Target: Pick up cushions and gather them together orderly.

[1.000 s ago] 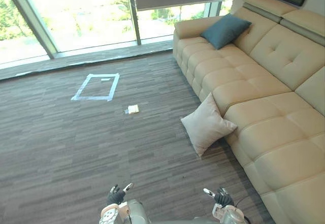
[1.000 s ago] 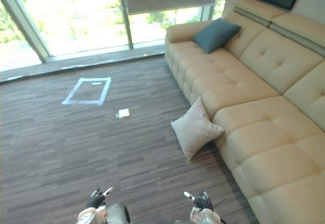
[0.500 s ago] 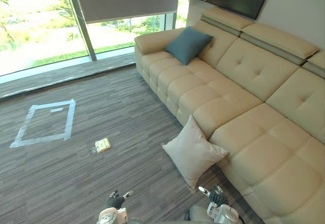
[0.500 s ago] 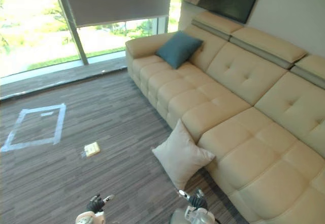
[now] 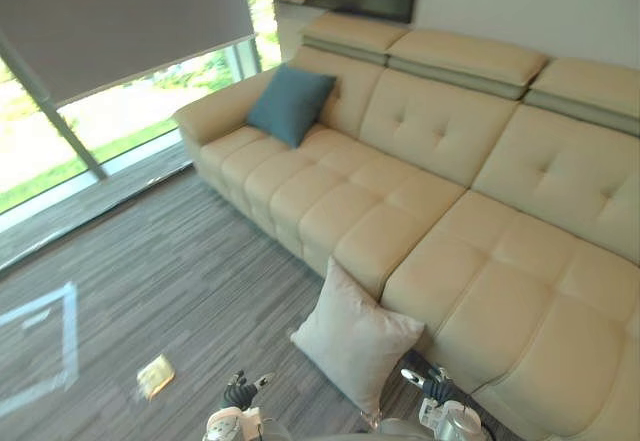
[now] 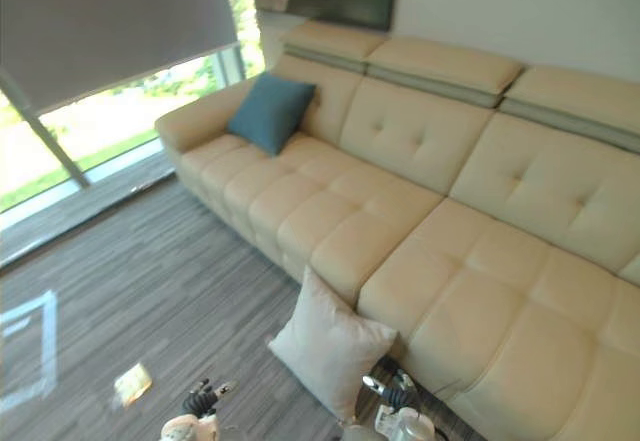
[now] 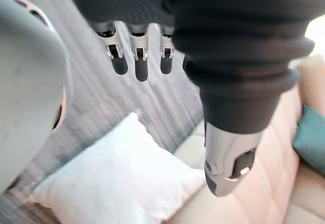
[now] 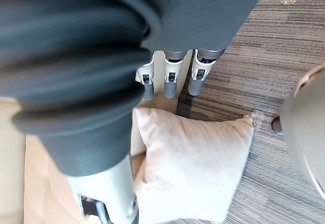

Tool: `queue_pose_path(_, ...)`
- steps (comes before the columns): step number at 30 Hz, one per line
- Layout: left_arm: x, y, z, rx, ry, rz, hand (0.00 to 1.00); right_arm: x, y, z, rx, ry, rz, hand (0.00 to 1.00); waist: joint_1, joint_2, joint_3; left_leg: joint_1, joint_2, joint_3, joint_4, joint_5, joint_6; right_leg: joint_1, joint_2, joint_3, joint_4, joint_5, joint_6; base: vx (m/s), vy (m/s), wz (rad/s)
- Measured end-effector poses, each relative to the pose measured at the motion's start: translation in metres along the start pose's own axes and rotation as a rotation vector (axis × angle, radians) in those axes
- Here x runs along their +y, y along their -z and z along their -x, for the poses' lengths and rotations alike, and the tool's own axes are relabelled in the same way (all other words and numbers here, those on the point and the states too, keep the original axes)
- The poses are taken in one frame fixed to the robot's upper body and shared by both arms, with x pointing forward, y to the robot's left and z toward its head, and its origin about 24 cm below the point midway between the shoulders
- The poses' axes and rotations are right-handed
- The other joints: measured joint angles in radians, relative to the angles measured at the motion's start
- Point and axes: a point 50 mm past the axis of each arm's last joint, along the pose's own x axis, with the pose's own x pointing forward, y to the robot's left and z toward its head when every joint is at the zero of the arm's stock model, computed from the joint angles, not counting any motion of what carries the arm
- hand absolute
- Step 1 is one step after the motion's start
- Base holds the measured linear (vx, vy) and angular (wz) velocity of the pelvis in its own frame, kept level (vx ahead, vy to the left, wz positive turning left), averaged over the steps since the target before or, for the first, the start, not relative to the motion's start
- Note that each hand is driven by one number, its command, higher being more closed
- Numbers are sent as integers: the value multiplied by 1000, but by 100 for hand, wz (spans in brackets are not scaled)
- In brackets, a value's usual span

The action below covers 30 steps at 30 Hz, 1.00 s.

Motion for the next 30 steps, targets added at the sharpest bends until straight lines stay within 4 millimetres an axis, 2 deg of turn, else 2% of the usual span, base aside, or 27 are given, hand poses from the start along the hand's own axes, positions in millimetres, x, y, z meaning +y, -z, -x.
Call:
queue_pose_path(1, 0, -1, 0, -5, -2, 10, 0, 0, 1, 0, 5, 2, 1, 0, 9, -2, 0, 3, -24, -66, -121, 2, -4, 10, 0, 48, -4, -5, 12, 249, 145, -106)
queue_pose_path(2, 0, -2, 0, -10, -2, 12, 0, 0, 2, 0, 7, 1, 2, 0, 12, -4, 1, 2, -36, -98, -166, 4, -6, 15, -2, 69, -4, -9, 19, 334, 227, -113)
queue_pose_path(3, 0, -3, -1, -16, -3, 13, 0, 0, 5, 0, 20, 3, 4, 0, 17, -13, 0, -9, -69, -177, -243, 9, -13, 34, -13, 110, -6, -18, 34, 418, 334, -93)
queue_pose_path(4, -1, -4, -2, -17, -1, 16, 0, -1, 7, 1, 30, 8, 5, 0, 17, -19, -6, -11, -102, -227, -307, 38, -25, 39, -27, 139, -7, -29, 60, 409, 351, -92)
queue_pose_path(5, -2, -3, -1, -14, 2, 17, 0, -3, 8, 1, 32, 13, 7, 0, 16, -13, -12, -9, -114, -241, -363, 92, -19, 44, -28, 163, -6, -41, 80, 333, 320, -57)
queue_pose_path(6, -3, -2, -1, -8, 4, 18, 0, -4, 9, 1, 31, 16, 8, 0, 15, -6, -15, -10, -114, -244, -381, 126, -17, 45, -27, 171, -6, -46, 88, 254, 307, -62)
queue_pose_path(7, 1, -3, -2, -4, -4, 13, 0, -3, 14, 2, 57, 13, 12, 0, 17, -16, -29, -4, -128, -226, -371, 163, -52, 48, -46, 213, 7, -65, 120, 368, 429, -54)
queue_pose_path(8, 5, -3, -3, -1, -13, 0, 0, 3, 16, 3, 63, -6, 19, 0, 17, -45, -46, 5, -152, -198, -376, 149, -31, 46, -74, 218, 7, -60, 139, 300, 353, -47)
queue_pose_path(9, 5, -3, -3, -1, -13, 0, 0, 3, 16, 3, 63, -6, 19, 0, 17, -45, -46, 5, -152, -198, -376, 149, -31, 46, -74, 218, 7, -60, 139, 291, 356, -52)
queue_pose_path(10, 10, -5, -4, -3, -19, -21, 0, 15, 25, 5, 87, -35, 7, 0, 17, -79, -62, 17, -191, -143, -377, 129, 1, 34, -126, 233, 2, -47, 162, 166, 271, -55)
queue_pose_path(11, 9, -4, -5, 3, -13, -36, 0, 17, 24, 5, 85, -43, 7, 0, 17, -79, -63, 32, -204, -120, -382, 119, 17, 33, -142, 244, 2, -30, 182, 184, 321, -64)
queue_pose_path(15, 7, -1, -4, 19, -5, -59, 0, 19, 23, 5, 81, -56, 5, 0, 17, -68, -66, 83, -223, -54, -410, 103, 43, 25, -162, 290, 4, 9, 181, 51, 188, -42)
queue_pose_path(19, 8, 1, -4, 26, -6, -60, 0, 18, 22, 5, 80, -57, 8, 0, 18, -64, -66, 114, -221, -7, -437, 102, 44, 9, -162, 309, 10, 17, 178, -51, 36, -48)
queue_pose_path(22, 6, 3, -4, 34, -2, -58, 0, 18, 18, 3, 68, -61, 21, 0, 19, -53, -62, 119, -199, 48, -439, 92, 38, -61, -140, 319, 99, 18, 178, -123, -47, -64)
queue_pose_path(23, 5, 3, -4, 36, -2, -57, 0, 17, 15, 2, 58, -57, 31, 0, 21, -38, -53, 118, -185, 73, -438, 88, 41, -107, -131, 284, 168, 26, 178, -152, -56, -53)
queue_pose_path(24, 4, 3, -4, 36, -1, -57, 0, 15, 12, 1, 48, -52, 41, 0, 17, -35, -50, 111, -175, 79, -429, 81, 30, -146, -134, 222, 221, 34, 178, -150, -57, -45)
queue_pose_path(27, 2, -1, -5, 29, 2, -57, 0, 11, 10, 0, 37, -42, 62, 0, 14, -28, -43, 86, -153, 67, -387, 70, 21, -151, -138, 143, 231, 32, 175, -78, -84, 5)
queue_pose_path(30, -7, -15, -10, -11, 28, -80, 0, 8, 6, -1, 20, -23, 62, 0, 15, -37, -22, -40, -117, 19, -219, 21, 14, -207, -133, 101, 256, -26, 163, -100, -129, 27)
